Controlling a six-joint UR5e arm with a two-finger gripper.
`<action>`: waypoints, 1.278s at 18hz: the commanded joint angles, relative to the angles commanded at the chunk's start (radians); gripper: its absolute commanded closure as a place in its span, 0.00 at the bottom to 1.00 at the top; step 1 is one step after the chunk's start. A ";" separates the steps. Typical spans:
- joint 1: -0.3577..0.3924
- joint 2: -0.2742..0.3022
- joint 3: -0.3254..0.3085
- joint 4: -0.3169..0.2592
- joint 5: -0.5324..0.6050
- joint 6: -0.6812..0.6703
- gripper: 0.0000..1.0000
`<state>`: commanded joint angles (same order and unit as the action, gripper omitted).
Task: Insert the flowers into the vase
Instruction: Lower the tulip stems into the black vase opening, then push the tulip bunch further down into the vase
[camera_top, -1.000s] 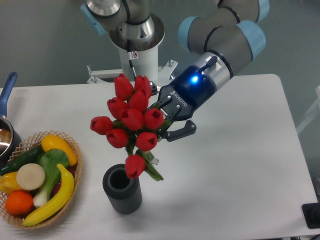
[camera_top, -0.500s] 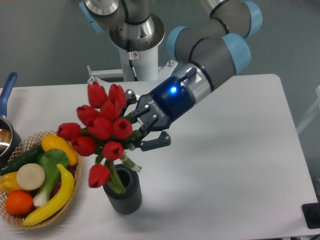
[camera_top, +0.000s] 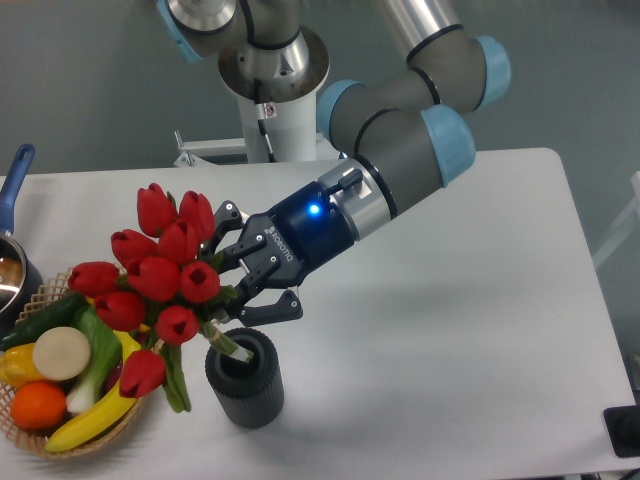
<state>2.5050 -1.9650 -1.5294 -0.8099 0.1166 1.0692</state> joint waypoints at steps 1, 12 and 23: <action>0.000 -0.003 0.000 0.000 0.000 0.000 0.60; 0.009 -0.017 -0.032 0.000 -0.002 0.000 0.60; 0.017 -0.052 -0.060 0.000 -0.003 0.000 0.59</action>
<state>2.5218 -2.0171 -1.5892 -0.8099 0.1135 1.0692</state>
